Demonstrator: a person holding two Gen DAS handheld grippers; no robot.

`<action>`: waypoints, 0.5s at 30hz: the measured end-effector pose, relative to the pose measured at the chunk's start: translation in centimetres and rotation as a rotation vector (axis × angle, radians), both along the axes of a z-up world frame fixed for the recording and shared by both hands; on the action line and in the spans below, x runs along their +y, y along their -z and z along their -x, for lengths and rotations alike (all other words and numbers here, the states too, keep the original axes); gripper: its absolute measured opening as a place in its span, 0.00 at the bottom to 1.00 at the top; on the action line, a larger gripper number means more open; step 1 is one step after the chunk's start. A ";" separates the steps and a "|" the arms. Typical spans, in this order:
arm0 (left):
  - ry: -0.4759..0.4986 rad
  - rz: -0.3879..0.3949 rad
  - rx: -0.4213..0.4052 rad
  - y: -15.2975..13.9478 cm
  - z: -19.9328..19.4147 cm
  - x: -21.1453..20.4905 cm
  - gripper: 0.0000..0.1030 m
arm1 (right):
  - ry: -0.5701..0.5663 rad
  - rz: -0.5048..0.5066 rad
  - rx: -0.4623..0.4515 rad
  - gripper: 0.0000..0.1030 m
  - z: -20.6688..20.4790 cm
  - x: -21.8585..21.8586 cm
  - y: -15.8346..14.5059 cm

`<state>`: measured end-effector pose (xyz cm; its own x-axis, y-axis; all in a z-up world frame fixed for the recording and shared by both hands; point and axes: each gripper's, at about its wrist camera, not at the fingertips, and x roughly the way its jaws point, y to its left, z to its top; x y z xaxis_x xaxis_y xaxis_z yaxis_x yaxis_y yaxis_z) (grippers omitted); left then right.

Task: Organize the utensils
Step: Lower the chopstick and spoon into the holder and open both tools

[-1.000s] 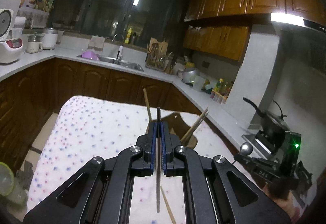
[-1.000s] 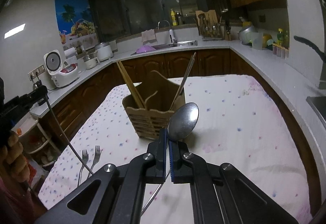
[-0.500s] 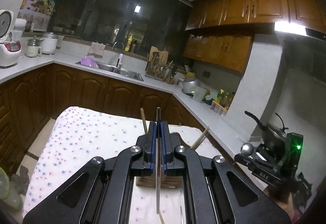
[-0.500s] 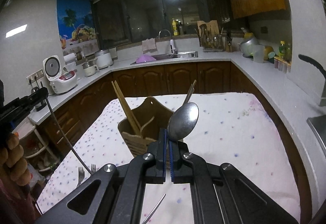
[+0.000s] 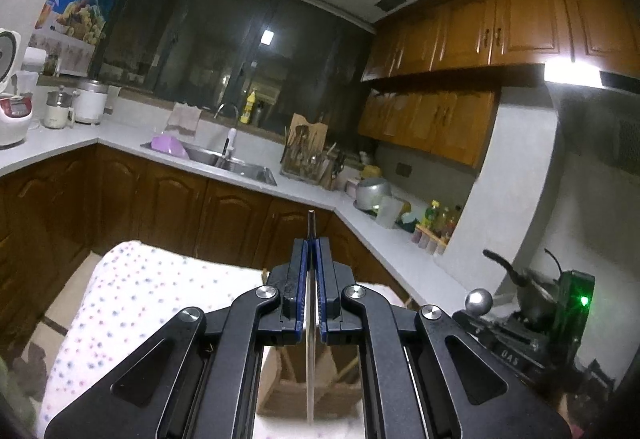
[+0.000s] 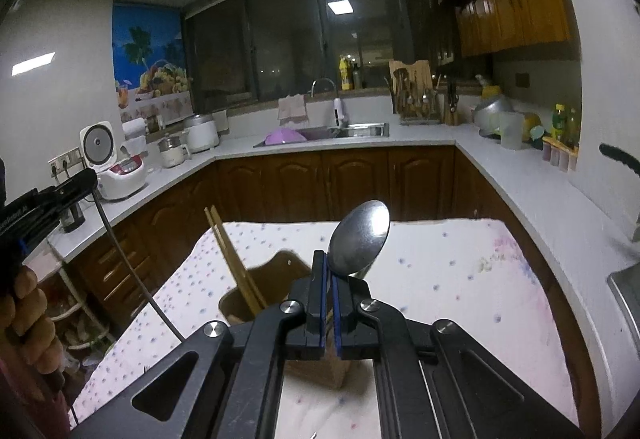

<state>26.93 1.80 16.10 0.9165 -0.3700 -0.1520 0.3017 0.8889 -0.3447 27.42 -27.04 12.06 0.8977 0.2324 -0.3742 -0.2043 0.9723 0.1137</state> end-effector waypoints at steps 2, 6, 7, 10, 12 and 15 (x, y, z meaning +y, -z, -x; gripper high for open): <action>-0.006 0.004 -0.013 -0.2 -0.8 -0.3 0.04 | 0.007 0.011 -0.011 0.02 -0.6 0.1 -0.2; -0.025 0.003 -0.027 -0.1 -2.5 -1.0 0.04 | 0.010 0.019 -0.016 0.02 -1.8 0.2 -0.3; -0.029 0.002 -0.028 0.0 -2.8 -1.2 0.04 | 0.012 0.021 -0.016 0.02 -1.9 0.3 -0.2; -0.044 0.010 -0.027 0.6 -3.9 -1.6 0.04 | 0.018 0.028 -0.014 0.02 -2.7 0.3 0.1; -0.050 0.014 -0.022 1.2 -4.6 -1.9 0.04 | 0.020 0.029 -0.005 0.02 -3.2 0.3 0.5; -0.068 0.006 -0.019 2.1 -5.4 -2.2 0.04 | 0.024 0.039 0.010 0.02 -3.8 0.3 1.2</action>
